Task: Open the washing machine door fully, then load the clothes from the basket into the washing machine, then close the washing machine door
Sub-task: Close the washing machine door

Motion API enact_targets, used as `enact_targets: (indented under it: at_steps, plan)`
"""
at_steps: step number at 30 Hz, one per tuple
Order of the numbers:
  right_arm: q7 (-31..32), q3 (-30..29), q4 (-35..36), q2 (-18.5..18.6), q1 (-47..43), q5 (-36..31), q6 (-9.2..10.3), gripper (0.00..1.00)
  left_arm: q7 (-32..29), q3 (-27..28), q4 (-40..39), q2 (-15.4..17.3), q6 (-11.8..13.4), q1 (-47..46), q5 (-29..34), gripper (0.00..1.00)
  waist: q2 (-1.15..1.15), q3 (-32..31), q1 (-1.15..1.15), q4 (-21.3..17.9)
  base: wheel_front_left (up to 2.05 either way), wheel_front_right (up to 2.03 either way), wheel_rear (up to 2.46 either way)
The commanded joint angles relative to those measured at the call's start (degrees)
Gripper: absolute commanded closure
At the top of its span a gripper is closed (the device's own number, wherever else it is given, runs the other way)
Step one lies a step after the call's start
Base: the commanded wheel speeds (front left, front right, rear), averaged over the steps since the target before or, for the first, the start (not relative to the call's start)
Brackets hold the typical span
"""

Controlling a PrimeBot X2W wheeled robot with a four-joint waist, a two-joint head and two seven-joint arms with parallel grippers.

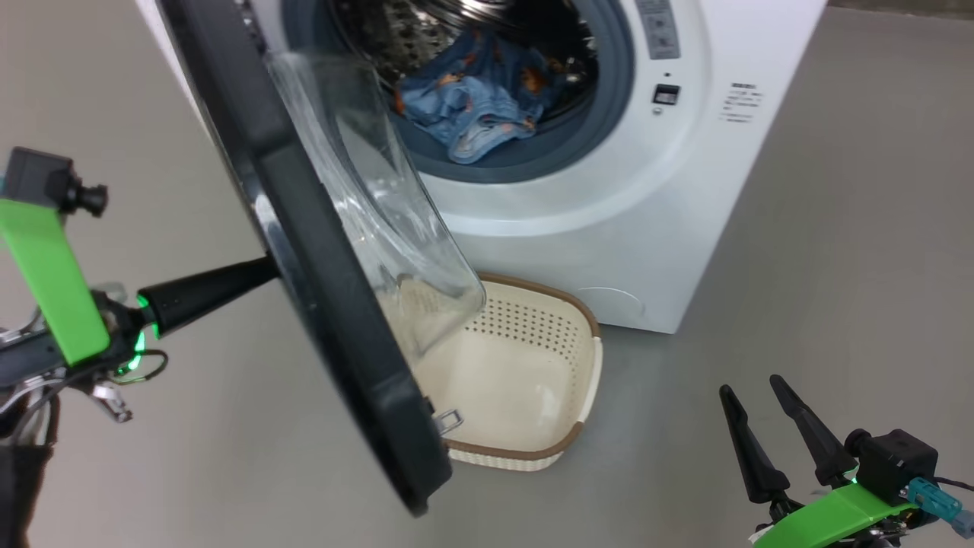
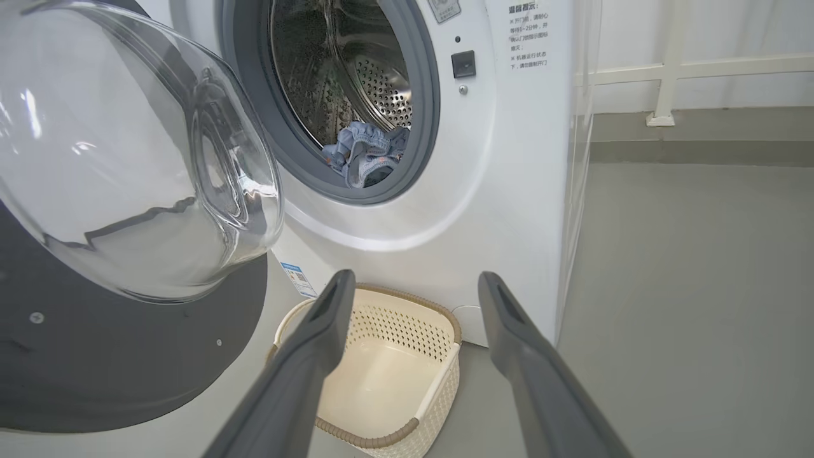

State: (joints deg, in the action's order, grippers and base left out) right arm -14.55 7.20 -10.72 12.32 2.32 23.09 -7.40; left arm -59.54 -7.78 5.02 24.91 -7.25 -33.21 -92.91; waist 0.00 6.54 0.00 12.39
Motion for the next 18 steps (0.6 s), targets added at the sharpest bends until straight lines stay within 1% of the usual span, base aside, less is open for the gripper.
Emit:
enact_targets:
  at_steps: [1,7,12,14,15,18]
  plan:
    - [-0.45,1.11,1.60,0.01,0.61,-0.81,-0.09,0.00,0.53,1.91,-1.71,1.52,-0.24,-3.44,1.02,1.00,0.00,0.88,0.00,-3.11,0.00,0.00,0.00]
    - [-0.45,0.95,1.85,-0.97,0.81,-1.02,-0.09,0.00,2.31,2.01,-0.16,0.09,-0.24,-5.25,2.38,1.00,0.00,1.74,0.00,-7.76,0.00,0.00,0.00]
    - [-0.45,0.61,2.17,-1.51,1.14,-1.15,-0.09,0.00,4.99,2.71,1.67,-0.62,-0.24,-7.30,3.94,1.00,0.00,2.60,0.00,-11.28,0.00,0.00,0.00]
    - [-0.45,0.57,2.24,-1.61,1.21,-1.18,-0.09,0.00,5.54,2.89,2.16,-0.75,-0.24,-7.69,4.17,1.00,0.00,2.76,0.00,-11.91,0.00,0.00,0.00]
    - [-0.45,0.53,2.35,-1.79,1.35,-1.26,-0.09,0.00,6.65,3.18,3.04,-0.86,-0.24,-8.45,4.72,1.00,0.00,3.10,0.00,-13.10,0.00,0.00,0.00]
    - [-0.45,0.43,2.44,-2.01,1.56,-1.29,-0.09,0.00,7.94,3.42,4.25,-0.73,-0.24,-9.32,5.42,1.00,0.00,3.50,0.00,-14.55,0.00,0.00,0.00]
